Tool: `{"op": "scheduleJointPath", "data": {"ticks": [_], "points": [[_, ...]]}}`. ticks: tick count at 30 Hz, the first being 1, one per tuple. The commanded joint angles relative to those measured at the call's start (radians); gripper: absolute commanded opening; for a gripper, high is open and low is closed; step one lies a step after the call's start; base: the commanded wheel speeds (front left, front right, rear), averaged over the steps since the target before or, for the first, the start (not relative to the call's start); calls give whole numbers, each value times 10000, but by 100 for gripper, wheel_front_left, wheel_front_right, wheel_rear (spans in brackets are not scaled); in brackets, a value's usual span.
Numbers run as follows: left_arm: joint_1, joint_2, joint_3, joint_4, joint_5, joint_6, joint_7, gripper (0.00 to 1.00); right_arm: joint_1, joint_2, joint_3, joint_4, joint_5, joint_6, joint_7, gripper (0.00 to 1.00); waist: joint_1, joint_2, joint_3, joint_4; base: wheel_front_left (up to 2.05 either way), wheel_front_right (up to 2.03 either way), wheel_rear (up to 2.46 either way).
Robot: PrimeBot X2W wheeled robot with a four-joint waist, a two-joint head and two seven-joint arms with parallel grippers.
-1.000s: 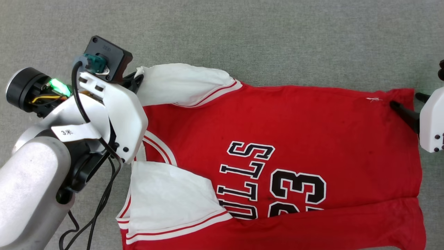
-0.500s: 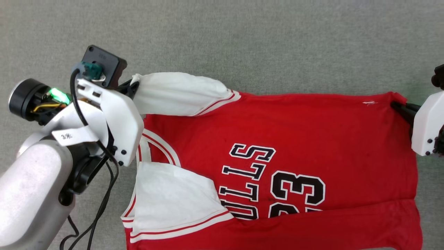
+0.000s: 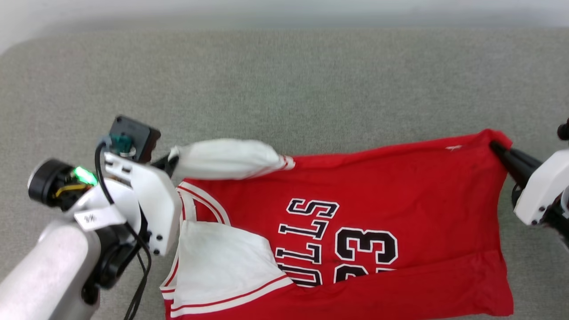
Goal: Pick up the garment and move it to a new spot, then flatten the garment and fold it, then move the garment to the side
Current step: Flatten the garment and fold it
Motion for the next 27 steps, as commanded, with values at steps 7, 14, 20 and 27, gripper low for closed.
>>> {"op": "scheduleJointPath", "data": {"ticks": [7, 14, 20, 27], "points": [[1270, 245, 150, -342, -313, 349, -288, 0, 1133, 102, 55, -376, 704, -10, -778, 0, 0, 0, -703, -1, 0, 0, 0], [2375, 449, 229, -620, -596, 647, -450, 0, 2262, -234, 308, -822, 1157, -12, -1103, 0, 0, 0, -962, 56, 0, 0, 0], [3322, 596, 176, -726, -801, 822, -608, 0, 3007, -714, 695, -1377, 1655, -10, -1089, 0, 0, 0, -1044, 1, 0, 0, 0], [4229, 791, -67, -507, -1011, 720, -609, 0, 3716, -1631, 1375, -2246, 2220, -10, -961, 0, 0, 0, -1132, -50, 0, 0, 0]]}}
